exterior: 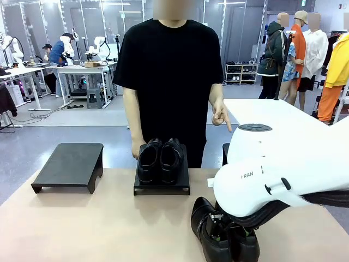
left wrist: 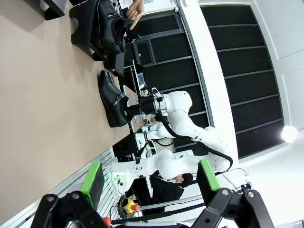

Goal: Place the shoes on the stand as instructed by the person.
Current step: Pick up another pair of Shoes and place it on the Shoes Stand indicated by the person.

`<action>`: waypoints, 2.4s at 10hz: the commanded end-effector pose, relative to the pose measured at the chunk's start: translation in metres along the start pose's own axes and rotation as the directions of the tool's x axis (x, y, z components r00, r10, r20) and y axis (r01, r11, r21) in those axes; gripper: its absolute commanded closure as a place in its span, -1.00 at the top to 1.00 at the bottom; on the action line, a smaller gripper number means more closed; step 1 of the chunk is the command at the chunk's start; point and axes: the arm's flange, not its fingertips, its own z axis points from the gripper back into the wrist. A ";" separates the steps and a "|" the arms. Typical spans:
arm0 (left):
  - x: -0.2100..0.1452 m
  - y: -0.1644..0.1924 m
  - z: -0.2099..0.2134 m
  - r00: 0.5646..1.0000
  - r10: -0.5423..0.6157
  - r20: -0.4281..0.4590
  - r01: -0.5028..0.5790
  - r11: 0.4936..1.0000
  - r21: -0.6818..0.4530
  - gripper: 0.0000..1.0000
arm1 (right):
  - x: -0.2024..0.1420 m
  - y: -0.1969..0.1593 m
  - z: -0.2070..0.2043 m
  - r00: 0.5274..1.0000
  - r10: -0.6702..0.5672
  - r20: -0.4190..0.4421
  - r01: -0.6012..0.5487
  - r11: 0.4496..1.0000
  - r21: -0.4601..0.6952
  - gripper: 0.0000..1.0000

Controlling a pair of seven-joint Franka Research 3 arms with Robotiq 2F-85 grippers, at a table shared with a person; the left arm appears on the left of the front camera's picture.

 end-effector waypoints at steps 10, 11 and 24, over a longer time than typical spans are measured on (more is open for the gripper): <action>0.000 -0.001 0.001 1.000 -0.009 0.003 0.009 1.000 -0.012 1.00 | 0.001 0.017 0.000 0.999 -0.046 0.025 0.047 0.997 -0.053 -1.00; 0.000 -0.001 0.001 1.000 -0.009 0.003 0.009 1.000 -0.012 1.00 | 0.000 0.016 0.000 0.998 -0.052 0.028 0.053 0.997 -0.048 -1.00; 0.000 -0.001 0.001 1.000 -0.009 0.003 0.009 1.000 -0.012 1.00 | 0.016 -0.044 0.128 0.965 -0.022 0.260 0.030 0.999 -0.026 -0.83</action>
